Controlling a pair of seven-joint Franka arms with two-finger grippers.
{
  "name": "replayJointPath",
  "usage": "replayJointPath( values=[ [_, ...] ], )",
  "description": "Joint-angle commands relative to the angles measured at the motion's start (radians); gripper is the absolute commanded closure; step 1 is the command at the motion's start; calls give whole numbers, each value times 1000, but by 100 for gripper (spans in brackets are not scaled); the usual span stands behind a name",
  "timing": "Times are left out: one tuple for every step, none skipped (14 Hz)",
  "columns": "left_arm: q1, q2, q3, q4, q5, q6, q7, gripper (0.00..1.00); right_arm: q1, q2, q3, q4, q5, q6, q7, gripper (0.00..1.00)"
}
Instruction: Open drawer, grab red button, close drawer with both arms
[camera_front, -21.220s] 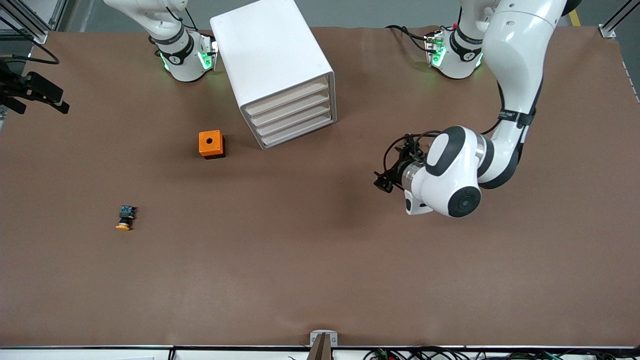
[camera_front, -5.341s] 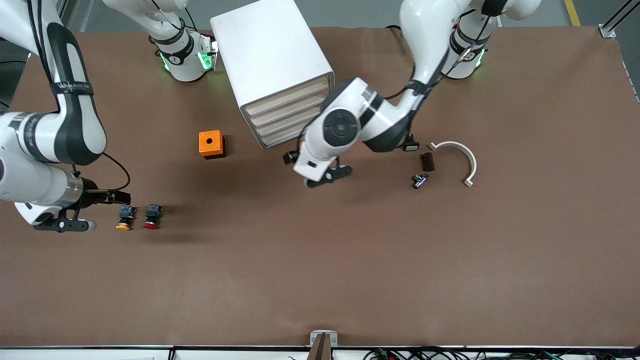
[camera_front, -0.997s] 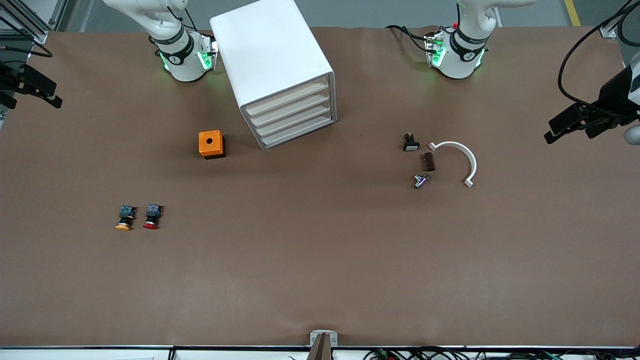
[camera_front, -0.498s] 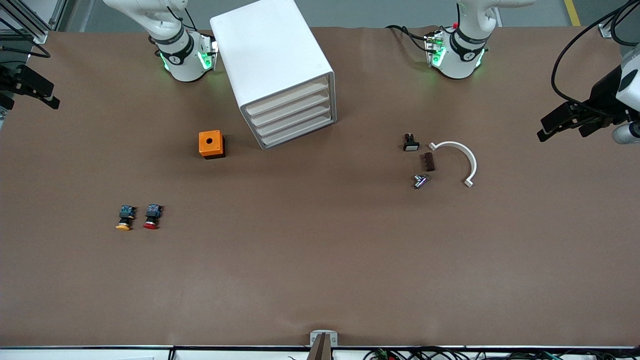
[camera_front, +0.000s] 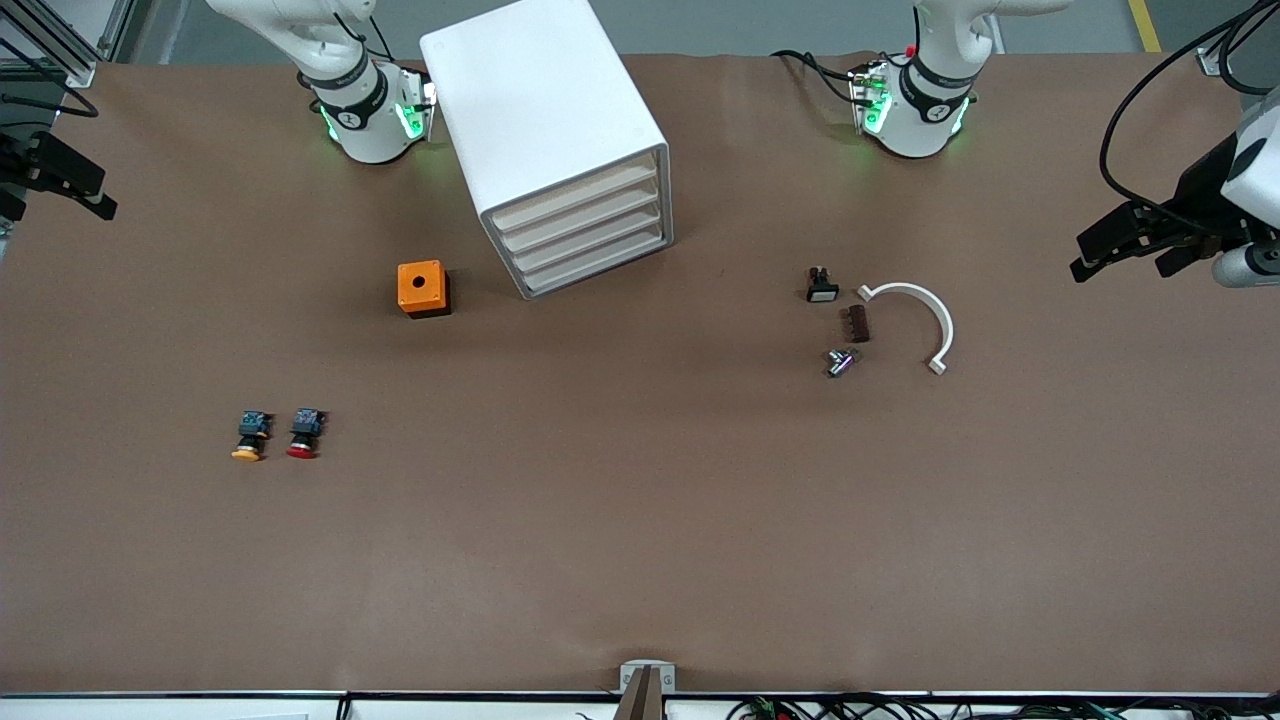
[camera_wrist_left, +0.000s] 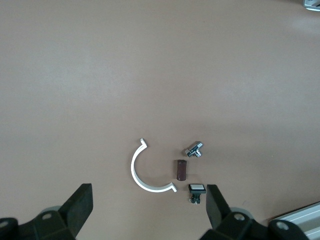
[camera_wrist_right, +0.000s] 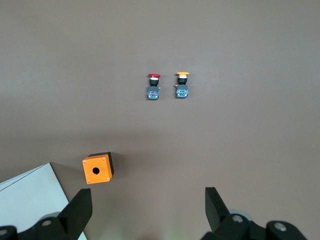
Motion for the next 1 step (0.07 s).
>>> replayJointPath(
  values=[
    [-2,1,-4,5,21,-11,14,0,-22,-29,12,-34,17,19,-2,0]
  ],
)
